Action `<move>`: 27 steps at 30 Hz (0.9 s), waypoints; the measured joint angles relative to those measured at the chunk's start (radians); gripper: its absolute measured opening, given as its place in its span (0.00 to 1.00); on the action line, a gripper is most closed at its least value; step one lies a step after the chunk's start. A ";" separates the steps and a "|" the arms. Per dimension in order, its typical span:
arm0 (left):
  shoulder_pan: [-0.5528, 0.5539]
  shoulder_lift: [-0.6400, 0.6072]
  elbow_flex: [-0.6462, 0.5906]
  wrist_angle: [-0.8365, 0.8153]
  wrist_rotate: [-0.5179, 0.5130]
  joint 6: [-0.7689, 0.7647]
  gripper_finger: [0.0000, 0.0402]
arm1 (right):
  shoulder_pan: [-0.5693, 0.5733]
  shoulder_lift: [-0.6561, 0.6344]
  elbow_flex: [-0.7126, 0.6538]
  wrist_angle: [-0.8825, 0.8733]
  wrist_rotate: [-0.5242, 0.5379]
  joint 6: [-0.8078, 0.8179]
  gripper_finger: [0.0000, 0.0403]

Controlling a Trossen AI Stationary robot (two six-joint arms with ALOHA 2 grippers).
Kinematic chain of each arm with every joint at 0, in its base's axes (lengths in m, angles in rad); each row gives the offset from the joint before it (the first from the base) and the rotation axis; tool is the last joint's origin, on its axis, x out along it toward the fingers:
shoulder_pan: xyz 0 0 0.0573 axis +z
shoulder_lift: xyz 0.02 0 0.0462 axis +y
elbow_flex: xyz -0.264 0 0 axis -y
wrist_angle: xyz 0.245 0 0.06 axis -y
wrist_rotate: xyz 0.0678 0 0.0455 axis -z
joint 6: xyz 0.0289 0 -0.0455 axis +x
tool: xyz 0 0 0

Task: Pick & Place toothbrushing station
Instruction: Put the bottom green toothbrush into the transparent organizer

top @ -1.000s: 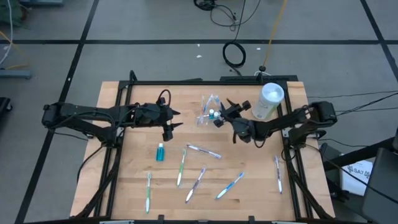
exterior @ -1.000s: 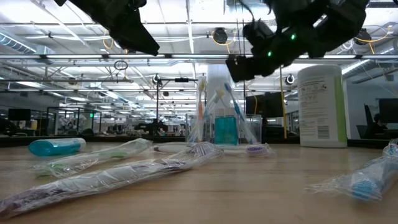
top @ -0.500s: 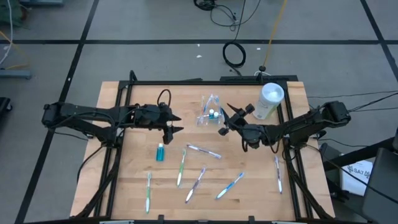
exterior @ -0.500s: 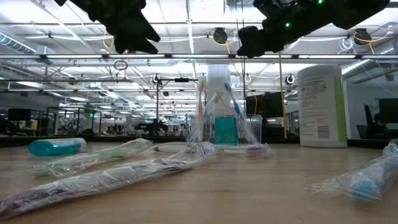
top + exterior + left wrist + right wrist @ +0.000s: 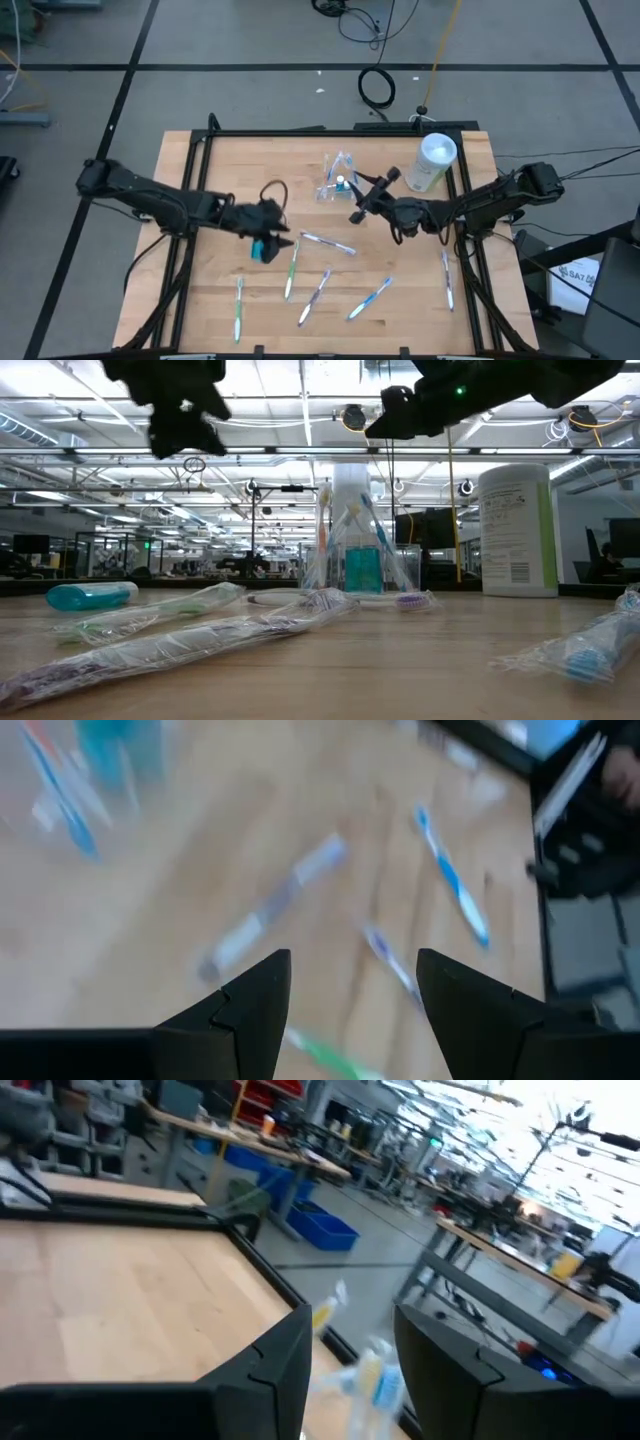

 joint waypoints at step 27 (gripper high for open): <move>-0.574 0.366 0.000 -0.301 0.185 -1.398 0.56 | -0.031 0.000 0.000 0.362 -0.039 -0.235 0.33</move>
